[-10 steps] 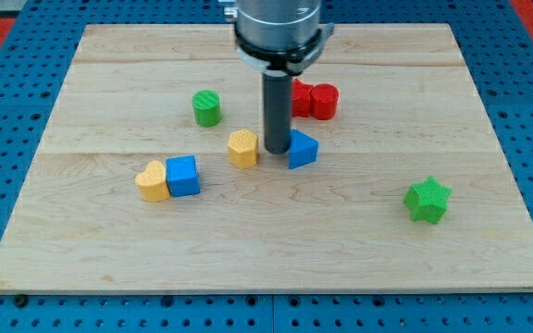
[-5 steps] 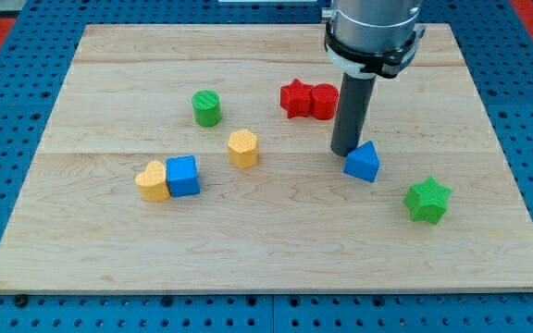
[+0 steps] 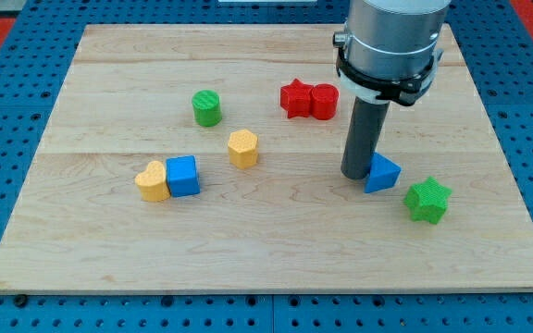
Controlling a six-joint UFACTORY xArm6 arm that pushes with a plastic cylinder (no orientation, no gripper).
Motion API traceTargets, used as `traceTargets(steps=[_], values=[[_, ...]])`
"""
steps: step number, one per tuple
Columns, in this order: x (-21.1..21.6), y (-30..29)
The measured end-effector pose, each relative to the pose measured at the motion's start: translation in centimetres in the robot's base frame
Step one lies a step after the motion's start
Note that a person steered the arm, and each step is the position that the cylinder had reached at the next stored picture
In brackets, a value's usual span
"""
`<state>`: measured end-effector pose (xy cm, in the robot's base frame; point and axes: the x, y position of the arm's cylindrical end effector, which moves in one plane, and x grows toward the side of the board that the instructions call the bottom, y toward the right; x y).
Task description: Slide the blue triangle closer to the green star
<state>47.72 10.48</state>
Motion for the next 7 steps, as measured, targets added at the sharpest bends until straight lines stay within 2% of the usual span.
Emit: traceTargets(steps=[5, 7], values=[[0.0, 3.8], [2.2, 3.8]])
